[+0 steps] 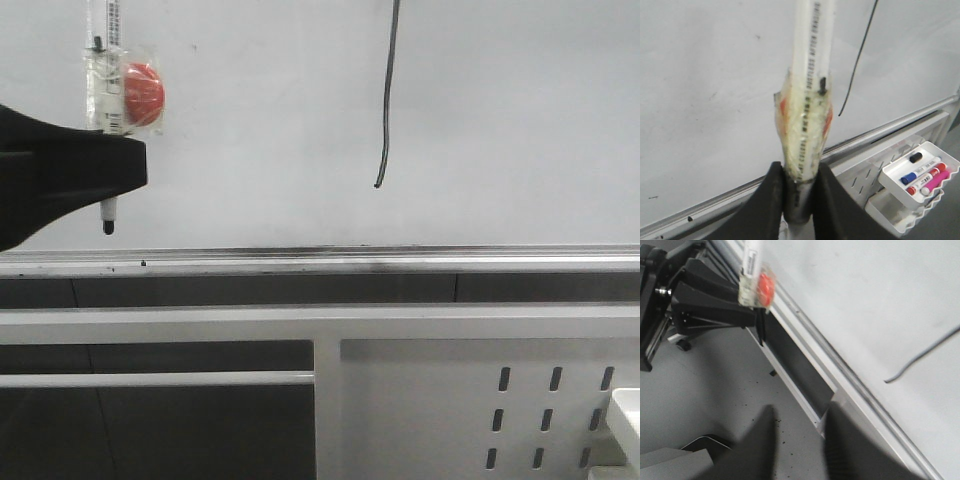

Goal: Write number 1 on whiteboard

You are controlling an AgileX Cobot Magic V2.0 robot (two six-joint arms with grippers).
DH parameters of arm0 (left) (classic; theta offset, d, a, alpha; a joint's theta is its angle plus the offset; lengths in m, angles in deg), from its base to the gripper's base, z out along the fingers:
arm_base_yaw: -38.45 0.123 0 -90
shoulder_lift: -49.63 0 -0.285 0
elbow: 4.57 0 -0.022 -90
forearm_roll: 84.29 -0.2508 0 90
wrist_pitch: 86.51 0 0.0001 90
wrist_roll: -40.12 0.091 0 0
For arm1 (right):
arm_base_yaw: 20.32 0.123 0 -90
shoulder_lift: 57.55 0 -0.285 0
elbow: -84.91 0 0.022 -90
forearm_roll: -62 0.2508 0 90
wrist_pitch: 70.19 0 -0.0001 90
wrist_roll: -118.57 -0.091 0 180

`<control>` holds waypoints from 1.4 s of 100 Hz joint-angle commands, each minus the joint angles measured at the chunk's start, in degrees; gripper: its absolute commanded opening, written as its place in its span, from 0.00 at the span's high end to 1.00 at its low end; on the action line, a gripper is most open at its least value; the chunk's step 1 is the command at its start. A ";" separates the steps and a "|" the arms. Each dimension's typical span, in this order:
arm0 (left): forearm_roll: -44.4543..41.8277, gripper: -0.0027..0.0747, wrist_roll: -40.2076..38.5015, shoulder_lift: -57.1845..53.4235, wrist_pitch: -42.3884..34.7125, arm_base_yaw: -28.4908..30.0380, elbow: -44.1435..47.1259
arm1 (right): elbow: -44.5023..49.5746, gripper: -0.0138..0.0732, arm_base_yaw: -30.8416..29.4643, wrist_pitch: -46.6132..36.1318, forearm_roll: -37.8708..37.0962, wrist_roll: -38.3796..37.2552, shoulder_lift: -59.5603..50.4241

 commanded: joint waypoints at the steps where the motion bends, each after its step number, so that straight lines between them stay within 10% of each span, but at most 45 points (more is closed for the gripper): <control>1: 1.68 0.99 0.77 2.63 -10.69 0.11 -1.08 | -1.73 0.92 -1.04 -2.38 -0.79 -0.59 -1.90; 29: 7.93 0.99 -3.76 12.58 -26.84 0.11 -1.22 | -1.73 0.92 -1.04 -2.25 -0.92 -0.59 -2.23; 140: 15.23 0.97 3.52 17.73 -15.46 0.11 -10.61 | -1.73 0.92 -1.04 -2.12 -0.92 -0.59 -2.23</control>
